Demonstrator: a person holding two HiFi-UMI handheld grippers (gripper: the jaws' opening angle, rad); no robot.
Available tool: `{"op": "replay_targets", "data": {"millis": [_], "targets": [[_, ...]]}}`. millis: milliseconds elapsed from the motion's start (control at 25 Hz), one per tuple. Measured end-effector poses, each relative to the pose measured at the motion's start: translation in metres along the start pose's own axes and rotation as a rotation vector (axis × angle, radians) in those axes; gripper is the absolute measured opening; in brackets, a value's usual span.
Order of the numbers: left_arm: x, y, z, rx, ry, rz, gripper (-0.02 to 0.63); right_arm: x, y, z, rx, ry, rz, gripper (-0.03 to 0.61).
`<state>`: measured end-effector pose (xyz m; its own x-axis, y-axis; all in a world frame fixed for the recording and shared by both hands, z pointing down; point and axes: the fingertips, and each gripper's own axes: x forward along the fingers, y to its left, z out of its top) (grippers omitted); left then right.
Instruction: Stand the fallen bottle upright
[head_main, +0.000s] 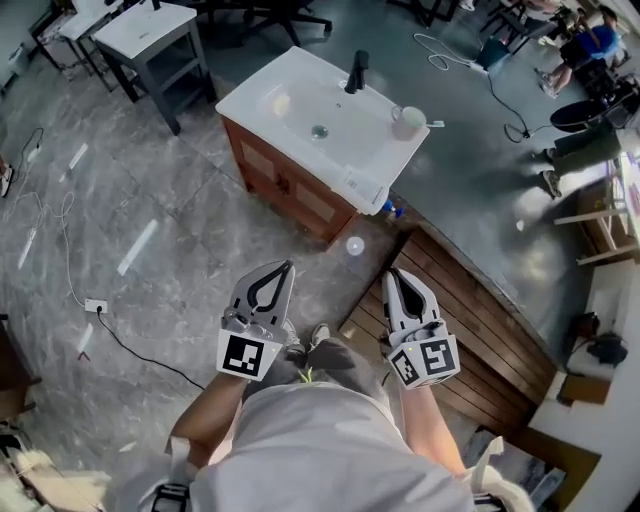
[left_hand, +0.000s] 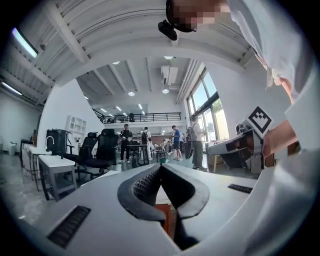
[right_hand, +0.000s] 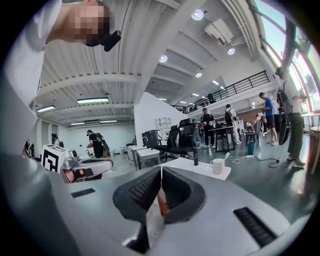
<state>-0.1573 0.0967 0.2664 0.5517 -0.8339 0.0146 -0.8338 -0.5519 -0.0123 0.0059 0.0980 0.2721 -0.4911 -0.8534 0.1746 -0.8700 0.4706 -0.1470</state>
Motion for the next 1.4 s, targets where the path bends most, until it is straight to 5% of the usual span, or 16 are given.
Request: {"op": "replay_targets", "data": {"millis": [320, 480, 640, 1400], "targets": [[0.061, -0.017, 0.02, 0.034, -0.04, -0.043, 0.015, 0.022, -0.044, 0.006, 0.024, -0.029, -0.026, 0.037], [0.087, -0.018, 0.028, 0.152, -0.011, -0.053, 0.015, 0.041, -0.067, 0.009, 0.021, -0.021, 0.003, 0.037], [0.105, -0.005, 0.016, 0.028, -0.003, 0.025, 0.015, 0.061, -0.085, -0.005, 0.032, 0.005, 0.019, 0.037], [0.182, 0.02, -0.084, -0.013, 0.147, 0.03, 0.015, 0.147, -0.154, -0.123, 0.241, 0.087, -0.122, 0.038]]}}
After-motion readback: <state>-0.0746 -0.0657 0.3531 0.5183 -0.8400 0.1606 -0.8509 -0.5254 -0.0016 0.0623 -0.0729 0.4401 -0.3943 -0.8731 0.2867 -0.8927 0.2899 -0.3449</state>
